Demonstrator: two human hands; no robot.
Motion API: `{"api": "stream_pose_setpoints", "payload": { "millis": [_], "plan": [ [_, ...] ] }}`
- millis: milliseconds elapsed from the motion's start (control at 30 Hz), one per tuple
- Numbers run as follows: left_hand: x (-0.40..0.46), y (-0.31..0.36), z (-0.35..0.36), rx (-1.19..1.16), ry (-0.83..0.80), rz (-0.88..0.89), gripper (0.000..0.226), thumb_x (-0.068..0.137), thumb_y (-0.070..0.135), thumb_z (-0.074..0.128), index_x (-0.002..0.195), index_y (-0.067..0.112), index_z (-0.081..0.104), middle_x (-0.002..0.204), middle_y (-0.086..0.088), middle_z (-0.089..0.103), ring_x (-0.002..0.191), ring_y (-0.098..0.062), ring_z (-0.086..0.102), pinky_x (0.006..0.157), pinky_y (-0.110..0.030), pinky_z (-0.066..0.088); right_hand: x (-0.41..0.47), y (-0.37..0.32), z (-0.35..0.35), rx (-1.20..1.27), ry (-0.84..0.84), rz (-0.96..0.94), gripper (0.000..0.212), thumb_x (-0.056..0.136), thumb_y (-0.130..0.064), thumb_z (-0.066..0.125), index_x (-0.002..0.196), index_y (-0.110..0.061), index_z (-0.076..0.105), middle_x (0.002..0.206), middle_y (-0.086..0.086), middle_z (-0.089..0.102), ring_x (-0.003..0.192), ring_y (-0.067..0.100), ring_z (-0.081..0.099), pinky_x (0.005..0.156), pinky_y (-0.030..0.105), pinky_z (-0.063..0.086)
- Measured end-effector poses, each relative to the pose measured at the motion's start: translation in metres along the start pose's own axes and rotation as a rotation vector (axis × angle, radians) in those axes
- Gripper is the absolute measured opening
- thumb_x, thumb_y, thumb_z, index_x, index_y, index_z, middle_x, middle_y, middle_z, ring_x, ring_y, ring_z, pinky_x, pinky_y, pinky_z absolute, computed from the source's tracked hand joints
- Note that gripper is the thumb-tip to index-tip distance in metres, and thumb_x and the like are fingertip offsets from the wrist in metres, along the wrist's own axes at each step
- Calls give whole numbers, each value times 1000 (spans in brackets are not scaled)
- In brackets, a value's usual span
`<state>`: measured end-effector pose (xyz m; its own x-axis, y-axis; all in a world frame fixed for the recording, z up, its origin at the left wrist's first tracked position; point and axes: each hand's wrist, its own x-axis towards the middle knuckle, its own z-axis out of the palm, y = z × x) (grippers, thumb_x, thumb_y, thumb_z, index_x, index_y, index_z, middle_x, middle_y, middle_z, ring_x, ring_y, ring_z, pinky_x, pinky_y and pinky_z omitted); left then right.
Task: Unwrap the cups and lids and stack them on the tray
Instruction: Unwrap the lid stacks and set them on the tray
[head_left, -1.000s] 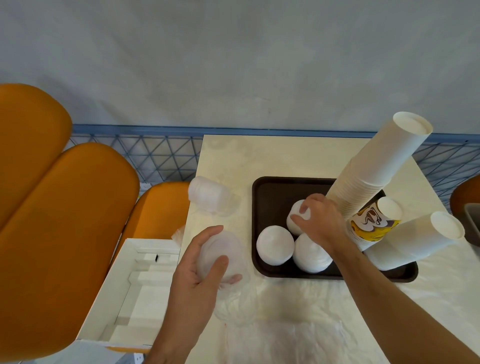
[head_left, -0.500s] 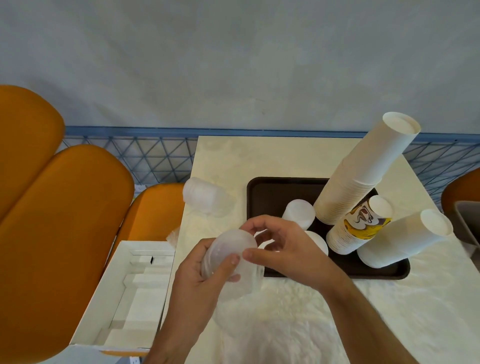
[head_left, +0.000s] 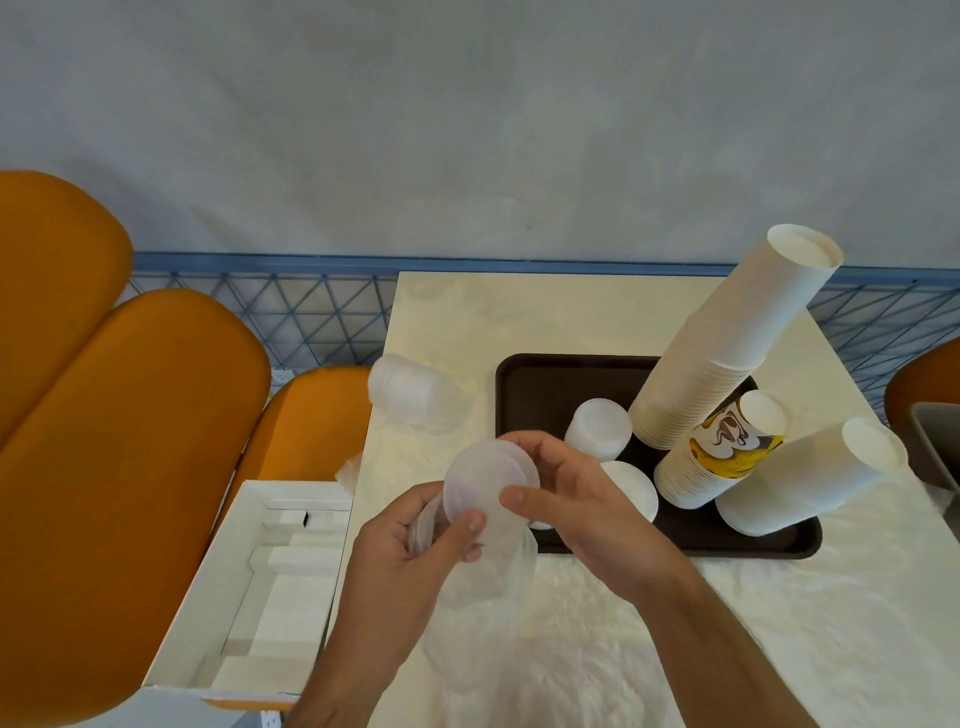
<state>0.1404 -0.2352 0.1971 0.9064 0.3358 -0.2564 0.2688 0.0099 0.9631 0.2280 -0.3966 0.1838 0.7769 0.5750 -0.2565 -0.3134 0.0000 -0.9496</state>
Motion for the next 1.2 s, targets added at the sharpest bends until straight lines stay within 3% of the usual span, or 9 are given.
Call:
{"api": "stream_pose_setpoints", "payload": {
  "millis": [167, 300, 367, 433, 533, 633, 833, 1100, 1200],
  "plan": [
    [1, 0, 0, 6, -11, -17, 24, 77, 31, 72, 101, 27, 72, 84, 5, 76, 77, -16, 73, 70, -21, 58, 1, 7, 0, 173, -10, 86, 33, 85, -21, 71, 116, -13, 73, 117, 18, 71, 110, 41, 66, 97, 51, 54],
    [3, -3, -6, -34, 17, -26, 18, 86, 9, 70, 100, 21, 73, 83, -2, 76, 72, -21, 73, 66, -24, 59, 17, 4, -24, 418, 181, 27, 24, 89, -15, 64, 112, -11, 70, 113, 17, 72, 96, 35, 71, 77, 37, 58],
    [3, -4, -7, -10, 27, -19, 17, 87, 10, 70, 99, 22, 72, 80, -2, 75, 70, -22, 72, 65, -25, 59, 29, 1, -47, 151, 367, -79, 21, 100, -15, 57, 119, -14, 65, 115, 11, 73, 98, 32, 72, 83, 38, 58],
    [3, -5, -9, -3, 36, -15, 16, 87, 11, 69, 98, 23, 72, 76, -4, 74, 67, -22, 70, 64, -26, 59, 43, 9, -76, -426, 581, -155, 26, 106, -18, 48, 130, -19, 60, 113, 2, 69, 95, 19, 68, 80, 32, 56],
    [2, -6, -10, 2, 39, -4, 15, 88, 10, 68, 97, 21, 72, 74, -5, 73, 65, -23, 69, 63, -27, 59, 60, 32, -113, -919, 646, -205, 35, 107, -17, 40, 138, -22, 56, 119, -1, 65, 100, 12, 61, 78, 23, 47],
    [2, -7, -10, 0, 43, -4, 14, 89, 10, 67, 98, 21, 72, 75, -4, 74, 67, -25, 70, 65, -30, 60, 68, 51, -127, -1077, 601, -207, 39, 105, -9, 41, 136, -20, 61, 133, 1, 63, 120, 16, 58, 93, 27, 50],
    [4, -6, -11, -7, 46, 0, 14, 89, 8, 66, 97, 19, 71, 76, -5, 74, 66, -24, 70, 62, -29, 60, 65, 67, -125, -1239, 505, -20, 40, 101, -18, 56, 141, -17, 56, 149, 5, 49, 131, 27, 51, 98, 38, 50],
    [5, -5, -8, -11, 38, -12, 15, 91, 7, 65, 98, 19, 71, 79, -3, 74, 67, -23, 70, 61, -25, 58, 61, 64, -124, -1463, 586, 40, 40, 86, -38, 75, 123, -24, 69, 133, -3, 64, 123, 25, 52, 100, 46, 47],
    [5, -5, -9, -8, 39, -7, 15, 91, 6, 64, 99, 18, 71, 81, -2, 74, 67, -23, 70, 60, -26, 59, 66, 59, -124, -1425, 573, 65, 38, 89, -34, 73, 125, -23, 67, 135, -3, 62, 118, 22, 57, 89, 41, 55]
  ]
}}
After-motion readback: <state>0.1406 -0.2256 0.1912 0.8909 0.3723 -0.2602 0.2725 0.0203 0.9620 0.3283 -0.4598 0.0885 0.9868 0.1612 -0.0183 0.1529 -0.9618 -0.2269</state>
